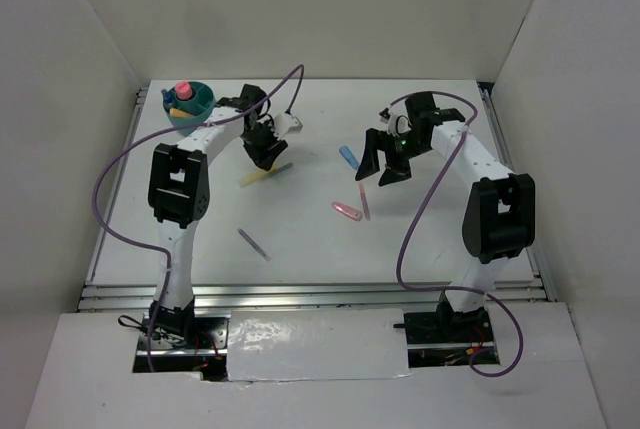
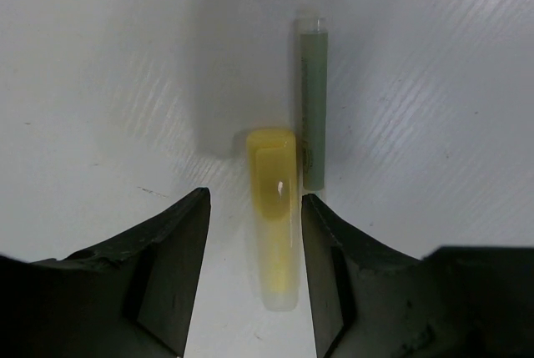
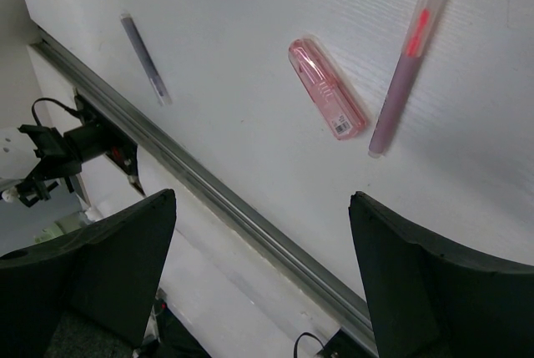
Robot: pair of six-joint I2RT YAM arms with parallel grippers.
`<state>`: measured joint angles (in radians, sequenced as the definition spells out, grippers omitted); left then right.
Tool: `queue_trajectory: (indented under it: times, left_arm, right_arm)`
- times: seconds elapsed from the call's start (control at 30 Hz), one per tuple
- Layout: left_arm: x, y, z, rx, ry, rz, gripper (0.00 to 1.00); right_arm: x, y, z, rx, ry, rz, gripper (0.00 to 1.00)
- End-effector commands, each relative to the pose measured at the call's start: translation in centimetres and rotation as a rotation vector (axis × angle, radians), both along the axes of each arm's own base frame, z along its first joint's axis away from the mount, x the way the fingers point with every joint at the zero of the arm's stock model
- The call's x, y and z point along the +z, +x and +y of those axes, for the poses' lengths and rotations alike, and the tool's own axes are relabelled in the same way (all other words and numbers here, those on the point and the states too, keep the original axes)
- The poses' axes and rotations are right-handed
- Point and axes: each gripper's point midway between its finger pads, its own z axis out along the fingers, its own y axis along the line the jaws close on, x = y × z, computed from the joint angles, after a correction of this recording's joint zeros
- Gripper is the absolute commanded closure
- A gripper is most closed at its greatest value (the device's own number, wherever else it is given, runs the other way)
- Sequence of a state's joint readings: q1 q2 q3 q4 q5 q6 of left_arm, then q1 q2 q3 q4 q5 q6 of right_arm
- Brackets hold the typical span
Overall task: Sort the stationery into containers
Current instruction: Pick up the stationery from the center of the board.
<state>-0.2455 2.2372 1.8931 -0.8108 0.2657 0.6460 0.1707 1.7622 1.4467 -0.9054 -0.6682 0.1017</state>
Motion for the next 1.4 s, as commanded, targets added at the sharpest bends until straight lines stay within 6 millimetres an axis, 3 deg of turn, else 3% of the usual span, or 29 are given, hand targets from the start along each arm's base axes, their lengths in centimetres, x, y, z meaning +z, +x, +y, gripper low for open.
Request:
queue_trajectory:
  times: [0.0,0.47,0.73,0.9,0.97,1.0,1.13,1.17,1.23,1.27,1.37]
  left_arm:
    - [0.4,0.4,-1.1,0.002,-0.027,-0.002,0.41]
    - [-1.9,1.1,-0.9,0.022,0.030,0.001,0.45]
    - [-3.1,1.2,0.4,0.023,0.093,-0.001,0.48]
    - [-3.4,1.2,1.3,0.034,0.110,0.010,0.57]
    - [-3.3,1.2,1.7,0.036,0.120,0.010,0.66]
    - [-3.1,1.3,1.8,0.037,0.121,0.004,0.76]
    - [-0.5,2.3,1.8,0.062,0.038,-0.071,0.96]
    - [1.9,3.0,2.3,0.086,0.001,-0.128,1.00]
    - [3.6,3.9,3.0,0.105,-0.080,-0.206,1.00]
    - [5.4,3.4,3.3,0.109,-0.105,-0.250,1.00]
    - [10.5,5.2,4.5,0.145,-0.172,-0.473,1.00]
  right_arm:
    - [0.9,-0.2,0.2,0.021,0.009,-0.036,0.10]
    - [0.7,-0.3,0.1,0.016,0.010,-0.031,0.10]
    - [0.7,-0.3,0.0,0.015,0.010,-0.027,0.10]
    - [0.7,-0.2,0.0,0.014,0.009,-0.033,0.10]
    - [0.7,-0.3,0.0,0.014,0.009,-0.033,0.10]
    - [0.8,-0.3,0.0,0.013,0.010,-0.034,0.11]
    - [0.9,-0.2,0.0,0.012,0.009,-0.040,0.11]
    - [0.9,-0.3,0.0,0.012,0.009,-0.040,0.11]
    - [0.9,-0.3,-0.1,0.010,0.008,-0.040,0.11]
    - [0.9,-0.3,0.0,0.012,0.008,-0.043,0.11]
    - [0.9,-0.3,0.0,0.011,0.010,-0.042,0.11]
